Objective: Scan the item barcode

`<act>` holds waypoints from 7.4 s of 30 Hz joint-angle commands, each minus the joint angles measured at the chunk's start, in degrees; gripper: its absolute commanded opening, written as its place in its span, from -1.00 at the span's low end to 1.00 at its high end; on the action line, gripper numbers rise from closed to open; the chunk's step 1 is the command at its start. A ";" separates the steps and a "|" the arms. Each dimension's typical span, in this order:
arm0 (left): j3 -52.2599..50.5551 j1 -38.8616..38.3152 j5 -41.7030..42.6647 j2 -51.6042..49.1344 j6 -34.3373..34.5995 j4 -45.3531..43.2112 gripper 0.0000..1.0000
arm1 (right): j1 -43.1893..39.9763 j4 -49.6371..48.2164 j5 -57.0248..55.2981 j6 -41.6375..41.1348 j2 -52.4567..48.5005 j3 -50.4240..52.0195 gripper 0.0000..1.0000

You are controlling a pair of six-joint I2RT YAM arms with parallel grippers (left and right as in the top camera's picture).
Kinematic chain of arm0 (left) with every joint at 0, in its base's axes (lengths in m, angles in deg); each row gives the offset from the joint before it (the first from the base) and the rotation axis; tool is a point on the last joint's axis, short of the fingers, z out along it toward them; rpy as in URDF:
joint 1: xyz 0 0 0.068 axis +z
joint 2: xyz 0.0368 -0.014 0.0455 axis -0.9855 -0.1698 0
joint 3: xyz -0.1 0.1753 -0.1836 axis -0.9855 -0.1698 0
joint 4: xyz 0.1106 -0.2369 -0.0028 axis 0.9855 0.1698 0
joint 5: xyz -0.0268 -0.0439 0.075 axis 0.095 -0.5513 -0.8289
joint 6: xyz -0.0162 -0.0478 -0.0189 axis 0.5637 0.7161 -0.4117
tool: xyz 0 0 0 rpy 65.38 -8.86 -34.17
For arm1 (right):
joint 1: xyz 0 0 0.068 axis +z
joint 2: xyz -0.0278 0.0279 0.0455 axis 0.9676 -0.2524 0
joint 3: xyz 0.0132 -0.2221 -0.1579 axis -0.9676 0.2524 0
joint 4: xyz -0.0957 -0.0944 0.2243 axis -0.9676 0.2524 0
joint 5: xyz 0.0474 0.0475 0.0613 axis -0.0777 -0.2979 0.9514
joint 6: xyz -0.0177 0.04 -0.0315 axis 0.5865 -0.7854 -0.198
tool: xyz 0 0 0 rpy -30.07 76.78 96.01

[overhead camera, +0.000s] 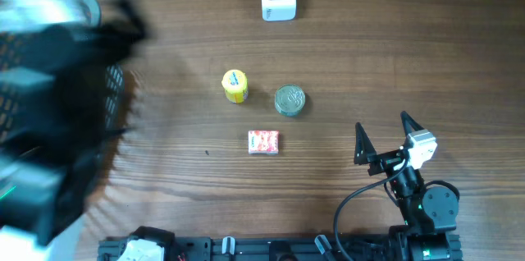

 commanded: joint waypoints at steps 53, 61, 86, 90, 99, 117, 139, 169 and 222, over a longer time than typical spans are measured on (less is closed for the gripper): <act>-18.27 57.42 26.58 -22.73 -16.04 -2.64 1.00 | 0.35 34.53 14.86 -1.70 -84.02 -68.91 1.00; -24.28 57.66 18.86 -23.06 -25.44 -2.71 1.00 | 0.35 34.16 10.75 -1.66 -84.04 -67.58 1.00; -25.03 59.93 14.99 -43.63 -39.19 -6.99 1.00 | 0.46 34.14 8.37 -1.88 -84.32 -67.38 1.00; -25.03 62.20 13.97 -43.98 -38.95 -6.95 0.79 | 0.46 33.97 6.64 -1.88 -84.32 -67.38 1.00; -25.03 64.94 17.66 -43.98 -37.03 -7.19 -0.03 | 0.46 31.80 6.47 -3.41 -84.32 -67.38 1.00; -25.03 64.92 21.44 -44.54 -35.32 -10.21 -0.92 | 0.46 31.80 5.60 -3.39 -84.32 -67.38 1.00; -15.41 41.59 32.68 -36.70 -25.38 -7.13 -0.92 | 0.46 32.63 3.02 -3.37 -84.32 -67.38 1.00; -11.34 41.22 88.37 -4.94 -22.12 2.40 -0.92 | 0.46 34.80 2.82 -3.34 -84.35 -67.38 1.00; -11.34 11.06 86.86 -16.55 -38.75 2.69 1.00 | 0.46 37.03 2.21 -3.32 -84.37 -67.38 0.99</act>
